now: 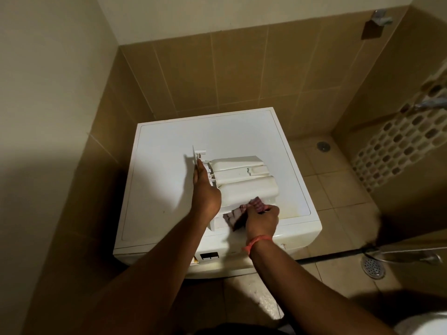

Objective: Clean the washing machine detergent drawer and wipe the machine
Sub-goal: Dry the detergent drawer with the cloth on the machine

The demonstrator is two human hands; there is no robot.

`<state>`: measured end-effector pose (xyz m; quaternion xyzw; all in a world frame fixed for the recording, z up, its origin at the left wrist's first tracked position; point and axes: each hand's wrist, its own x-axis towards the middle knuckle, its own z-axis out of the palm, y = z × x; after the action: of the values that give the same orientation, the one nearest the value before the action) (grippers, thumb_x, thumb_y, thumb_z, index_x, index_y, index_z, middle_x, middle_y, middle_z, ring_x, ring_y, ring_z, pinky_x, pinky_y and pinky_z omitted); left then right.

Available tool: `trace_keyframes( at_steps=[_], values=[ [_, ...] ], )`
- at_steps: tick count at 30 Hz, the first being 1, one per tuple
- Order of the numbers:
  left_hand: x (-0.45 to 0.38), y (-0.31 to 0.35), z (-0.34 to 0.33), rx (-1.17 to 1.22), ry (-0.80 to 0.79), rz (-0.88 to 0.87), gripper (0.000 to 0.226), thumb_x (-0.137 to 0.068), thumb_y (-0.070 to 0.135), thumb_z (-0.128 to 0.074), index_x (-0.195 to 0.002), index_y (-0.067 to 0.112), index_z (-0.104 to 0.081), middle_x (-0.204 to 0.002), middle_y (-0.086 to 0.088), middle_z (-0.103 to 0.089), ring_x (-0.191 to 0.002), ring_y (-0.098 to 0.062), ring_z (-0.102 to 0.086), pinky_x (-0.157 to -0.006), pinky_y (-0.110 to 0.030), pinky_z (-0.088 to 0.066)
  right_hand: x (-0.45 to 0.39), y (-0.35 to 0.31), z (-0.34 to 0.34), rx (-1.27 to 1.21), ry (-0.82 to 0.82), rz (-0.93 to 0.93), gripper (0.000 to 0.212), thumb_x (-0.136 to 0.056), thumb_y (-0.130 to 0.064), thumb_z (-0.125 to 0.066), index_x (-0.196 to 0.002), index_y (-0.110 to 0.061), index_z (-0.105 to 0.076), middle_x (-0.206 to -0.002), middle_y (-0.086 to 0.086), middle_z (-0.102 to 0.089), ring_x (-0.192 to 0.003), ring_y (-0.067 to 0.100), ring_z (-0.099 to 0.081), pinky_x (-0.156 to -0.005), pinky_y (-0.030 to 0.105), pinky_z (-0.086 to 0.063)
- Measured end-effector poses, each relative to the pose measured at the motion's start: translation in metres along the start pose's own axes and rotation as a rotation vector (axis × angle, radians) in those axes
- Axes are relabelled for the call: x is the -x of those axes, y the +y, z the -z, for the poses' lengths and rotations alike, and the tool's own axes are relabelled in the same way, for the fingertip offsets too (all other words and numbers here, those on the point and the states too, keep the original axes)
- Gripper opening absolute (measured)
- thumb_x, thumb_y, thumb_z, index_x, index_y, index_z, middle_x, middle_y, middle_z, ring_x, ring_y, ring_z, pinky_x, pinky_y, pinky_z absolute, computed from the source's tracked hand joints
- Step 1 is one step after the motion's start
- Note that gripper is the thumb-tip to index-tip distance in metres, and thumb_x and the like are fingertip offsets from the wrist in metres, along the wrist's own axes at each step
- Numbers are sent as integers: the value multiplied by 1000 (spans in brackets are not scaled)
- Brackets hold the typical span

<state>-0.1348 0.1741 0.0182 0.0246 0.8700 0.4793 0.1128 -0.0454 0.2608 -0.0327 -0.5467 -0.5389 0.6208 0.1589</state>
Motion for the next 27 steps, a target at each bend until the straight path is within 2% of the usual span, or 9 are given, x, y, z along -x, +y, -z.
trace_keyframes(
  at_steps=[2,5,8,11,16,20,23,25,27],
  values=[
    [0,1,-1,-2,4,3,90,-83,-22,-32,-156,20,-1,-164,3,-1,-148,-11,-12,-94,-3,-22,-2,0,-3,-8,32,-11,24,-85,-9,-68,-99,-12,-48,-112,15,-56,-96,30,-60,-89,39,-53],
    [0,1,-4,4,15,1,90,-82,-23,-31,-156,18,-2,-164,1,-3,-148,-12,-14,-87,6,-17,24,4,-22,27,-121,24,18,-87,-8,-62,-99,-14,-50,-113,8,-51,-89,25,-59,-86,35,-51],
    [-4,-2,-1,2,23,-8,90,-81,-24,-32,-156,18,-3,-164,0,-5,-148,-14,-15,-91,4,-20,47,21,-36,47,-306,116,12,-84,-24,-61,-94,-29,-54,-107,0,-48,-85,29,-64,-81,46,-57],
    [-7,-5,1,3,36,-19,89,-82,-24,-32,-156,16,-4,-163,-2,-8,-148,-15,-18,-79,14,-17,39,39,-34,160,-398,200,15,-81,-39,-54,-94,-34,-61,-107,9,-57,-87,30,-66,-79,51,-57],
    [-8,-8,0,-1,41,-33,91,-81,-24,-33,-156,19,-3,-163,-1,-9,-148,-14,-17,-93,0,-20,44,17,-11,332,-522,331,27,-89,-13,-56,-108,-21,-72,-109,3,-57,-97,17,-62,-93,32,-51],
    [-10,-9,2,-11,34,-40,91,-81,-24,-33,-156,18,-3,-164,0,-6,-149,-14,-14,-96,-1,-20,32,-13,8,349,-749,256,26,-81,-10,-56,-92,-22,-77,-86,4,-74,-83,23,-70,-74,28,-53],
    [-8,-8,3,-18,30,-34,89,-82,-23,-32,-156,18,-4,-164,0,-6,-149,-14,-12,-95,-1,-20,22,-36,27,209,-686,155,35,-82,3,-50,-94,-18,-76,-86,4,-76,-82,24,-72,-77,38,-60],
    [-8,-7,3,-11,23,-22,90,-82,-23,-33,-156,19,-4,-164,1,-6,-149,-14,-14,-87,2,-21,15,-49,36,267,-511,339,32,-87,-3,-53,-102,-23,-74,-98,1,-73,-93,20,-69,-89,37,-56],
    [-8,-6,3,-12,13,-6,90,-84,-22,-33,-156,22,-2,-164,2,-6,-148,-13,-15,-88,0,-22,9,-63,34,372,-363,585,32,-92,-5,-55,-119,-19,-67,-115,3,-62,-105,17,-61,-98,25,-45]
  ],
)
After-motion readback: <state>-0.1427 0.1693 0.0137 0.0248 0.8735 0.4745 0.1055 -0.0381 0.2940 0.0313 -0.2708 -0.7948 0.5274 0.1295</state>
